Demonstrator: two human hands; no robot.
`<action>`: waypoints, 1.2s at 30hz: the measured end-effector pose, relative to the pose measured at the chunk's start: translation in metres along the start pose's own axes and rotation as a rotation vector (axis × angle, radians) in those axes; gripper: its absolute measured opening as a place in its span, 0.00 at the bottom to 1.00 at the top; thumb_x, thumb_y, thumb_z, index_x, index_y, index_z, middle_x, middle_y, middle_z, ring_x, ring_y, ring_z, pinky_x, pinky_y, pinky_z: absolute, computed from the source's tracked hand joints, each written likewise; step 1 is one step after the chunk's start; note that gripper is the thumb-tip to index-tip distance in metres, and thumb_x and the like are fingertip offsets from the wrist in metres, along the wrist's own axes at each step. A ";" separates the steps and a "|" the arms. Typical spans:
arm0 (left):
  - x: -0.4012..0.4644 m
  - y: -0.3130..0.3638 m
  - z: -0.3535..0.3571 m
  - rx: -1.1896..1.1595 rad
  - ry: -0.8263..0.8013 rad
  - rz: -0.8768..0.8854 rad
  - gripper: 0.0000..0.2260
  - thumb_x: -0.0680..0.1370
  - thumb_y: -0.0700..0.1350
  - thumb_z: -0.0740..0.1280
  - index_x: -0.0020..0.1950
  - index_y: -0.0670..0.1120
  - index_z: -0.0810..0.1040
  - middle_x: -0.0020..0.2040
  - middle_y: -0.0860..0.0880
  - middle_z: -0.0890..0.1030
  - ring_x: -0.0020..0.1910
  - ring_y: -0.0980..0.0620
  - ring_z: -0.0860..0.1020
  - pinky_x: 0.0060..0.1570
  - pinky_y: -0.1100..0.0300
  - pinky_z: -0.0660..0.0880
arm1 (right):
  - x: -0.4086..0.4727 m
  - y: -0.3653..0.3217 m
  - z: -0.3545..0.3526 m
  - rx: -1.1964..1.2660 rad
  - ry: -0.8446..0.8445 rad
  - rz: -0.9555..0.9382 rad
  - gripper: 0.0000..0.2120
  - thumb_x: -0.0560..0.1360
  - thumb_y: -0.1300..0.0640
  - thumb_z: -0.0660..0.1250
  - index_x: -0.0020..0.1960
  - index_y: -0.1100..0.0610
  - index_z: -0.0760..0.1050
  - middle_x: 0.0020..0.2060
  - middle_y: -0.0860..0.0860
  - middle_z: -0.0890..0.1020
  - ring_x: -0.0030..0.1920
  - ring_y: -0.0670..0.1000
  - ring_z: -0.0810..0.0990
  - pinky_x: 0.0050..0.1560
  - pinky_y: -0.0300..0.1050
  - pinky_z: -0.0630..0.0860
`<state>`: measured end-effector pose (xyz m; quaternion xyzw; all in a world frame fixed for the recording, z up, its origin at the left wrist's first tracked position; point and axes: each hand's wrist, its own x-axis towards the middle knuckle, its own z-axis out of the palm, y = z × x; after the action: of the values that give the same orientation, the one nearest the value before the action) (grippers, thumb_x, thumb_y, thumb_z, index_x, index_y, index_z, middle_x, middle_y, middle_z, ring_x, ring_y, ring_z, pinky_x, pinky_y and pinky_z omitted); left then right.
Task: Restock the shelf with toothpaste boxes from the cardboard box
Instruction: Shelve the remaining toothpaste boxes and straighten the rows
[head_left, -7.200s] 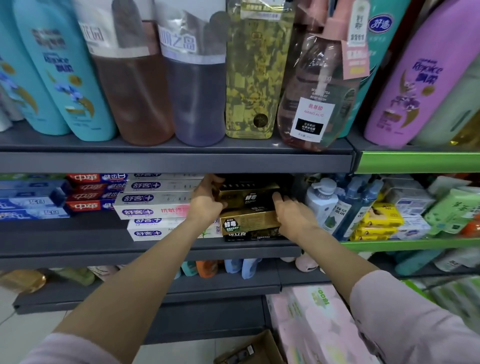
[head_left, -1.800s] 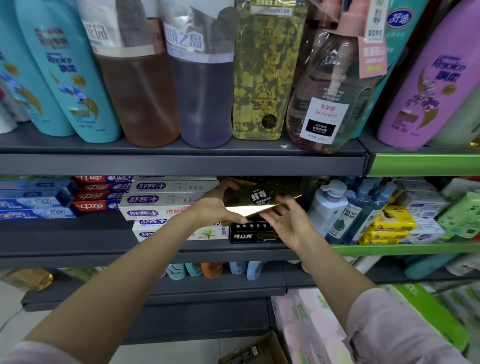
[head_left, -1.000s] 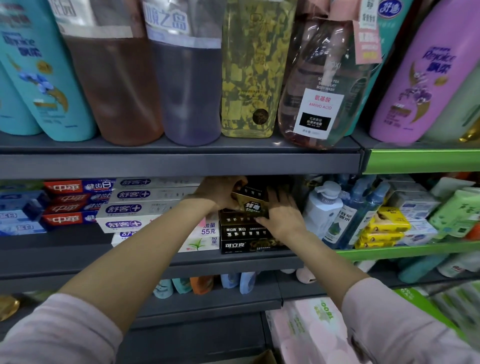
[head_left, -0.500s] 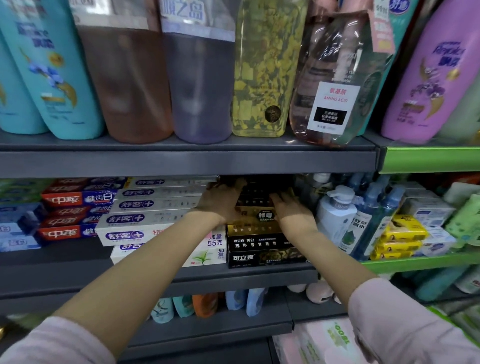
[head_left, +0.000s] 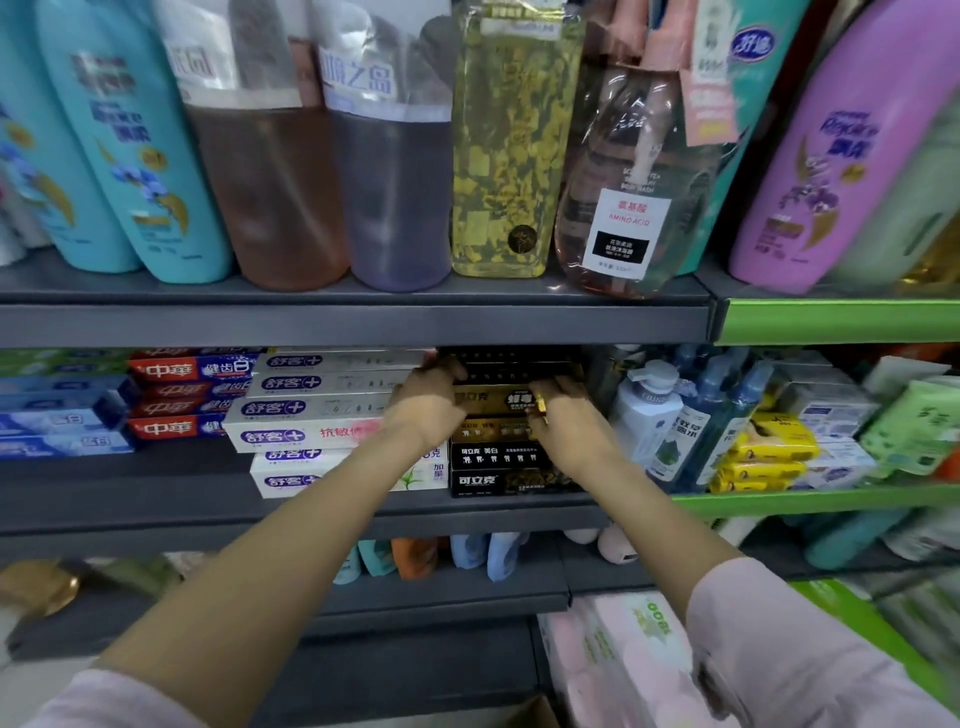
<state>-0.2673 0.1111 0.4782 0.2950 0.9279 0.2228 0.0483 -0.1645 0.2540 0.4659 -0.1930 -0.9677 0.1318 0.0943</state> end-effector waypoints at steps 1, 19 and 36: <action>-0.010 0.002 -0.002 -0.028 -0.002 -0.020 0.14 0.77 0.45 0.64 0.62 0.47 0.74 0.57 0.43 0.79 0.53 0.43 0.78 0.55 0.53 0.76 | -0.008 -0.002 -0.003 0.023 -0.009 -0.007 0.20 0.78 0.59 0.60 0.69 0.57 0.67 0.65 0.57 0.70 0.63 0.60 0.72 0.60 0.52 0.73; -0.240 -0.003 0.117 -0.143 -0.298 -0.254 0.06 0.76 0.45 0.62 0.40 0.48 0.75 0.42 0.45 0.80 0.45 0.44 0.78 0.44 0.54 0.76 | -0.251 0.021 0.073 0.069 -0.490 0.126 0.12 0.78 0.57 0.58 0.58 0.56 0.76 0.55 0.58 0.80 0.56 0.60 0.78 0.53 0.50 0.77; -0.381 -0.104 0.503 -0.097 -0.365 -0.540 0.19 0.77 0.44 0.62 0.68 0.41 0.69 0.65 0.40 0.71 0.64 0.41 0.70 0.59 0.52 0.70 | -0.424 0.171 0.403 0.054 -0.723 0.208 0.22 0.77 0.56 0.61 0.70 0.58 0.65 0.64 0.59 0.69 0.66 0.61 0.69 0.64 0.51 0.71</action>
<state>0.1026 0.0121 -0.0341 0.0709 0.9369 0.1895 0.2853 0.1859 0.1497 -0.0219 -0.2286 -0.9099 0.2257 -0.2624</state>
